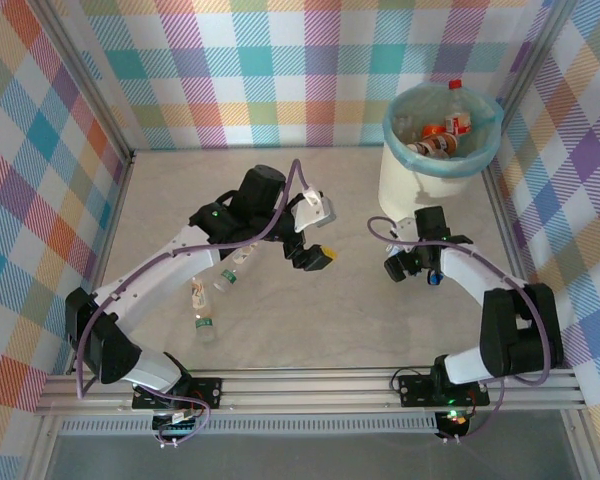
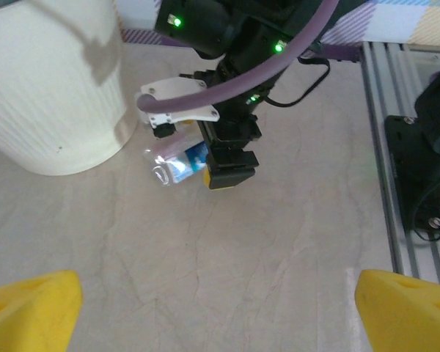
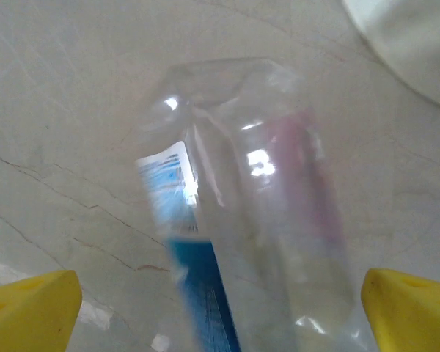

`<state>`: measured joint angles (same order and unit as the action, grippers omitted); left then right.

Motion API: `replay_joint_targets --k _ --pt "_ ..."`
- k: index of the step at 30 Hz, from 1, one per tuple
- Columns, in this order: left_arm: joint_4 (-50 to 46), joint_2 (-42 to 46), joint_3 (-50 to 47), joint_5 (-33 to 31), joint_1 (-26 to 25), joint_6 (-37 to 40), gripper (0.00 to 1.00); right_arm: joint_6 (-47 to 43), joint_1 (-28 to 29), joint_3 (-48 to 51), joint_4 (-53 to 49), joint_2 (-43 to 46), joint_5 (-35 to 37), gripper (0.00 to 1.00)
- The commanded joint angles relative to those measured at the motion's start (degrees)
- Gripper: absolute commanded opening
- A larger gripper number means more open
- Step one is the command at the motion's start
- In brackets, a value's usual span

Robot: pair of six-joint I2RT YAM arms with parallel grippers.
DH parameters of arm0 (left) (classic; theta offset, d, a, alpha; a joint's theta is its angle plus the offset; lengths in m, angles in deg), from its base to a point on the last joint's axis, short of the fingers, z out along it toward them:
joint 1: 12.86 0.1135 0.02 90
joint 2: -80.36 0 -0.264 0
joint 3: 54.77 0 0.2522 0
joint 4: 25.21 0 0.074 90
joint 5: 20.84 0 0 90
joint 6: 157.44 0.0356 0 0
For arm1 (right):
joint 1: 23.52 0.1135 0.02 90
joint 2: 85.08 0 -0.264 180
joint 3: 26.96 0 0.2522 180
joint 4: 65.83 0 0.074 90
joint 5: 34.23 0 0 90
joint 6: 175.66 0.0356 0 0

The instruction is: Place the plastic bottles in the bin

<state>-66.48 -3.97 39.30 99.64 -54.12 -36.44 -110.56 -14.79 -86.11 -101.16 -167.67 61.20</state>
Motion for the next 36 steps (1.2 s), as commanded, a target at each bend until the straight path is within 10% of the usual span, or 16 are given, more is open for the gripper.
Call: replay_joint_targets --k 1,14,27,36 --pt "2.99 -0.96 -0.23 -3.1 -0.67 -3.27 0.95 0.38 -0.68 -1.66 0.48 -2.98 -1.04 0.96" --pt "3.06 -0.22 -0.44 -8.3 -0.56 -4.88 0.95 2.32 -0.65 -3.9 -4.2 -3.84 -4.2 0.62" --pt "5.08 2.74 5.05 -11.62 1.53 -10.48 0.93 14.06 4.19 -16.35 -15.82 16.76 -19.11 0.54" --pt "8.34 -1.08 15.33 -17.73 2.23 -15.23 0.93 25.2 4.19 -36.9 -6.25 16.13 -7.24 0.52"
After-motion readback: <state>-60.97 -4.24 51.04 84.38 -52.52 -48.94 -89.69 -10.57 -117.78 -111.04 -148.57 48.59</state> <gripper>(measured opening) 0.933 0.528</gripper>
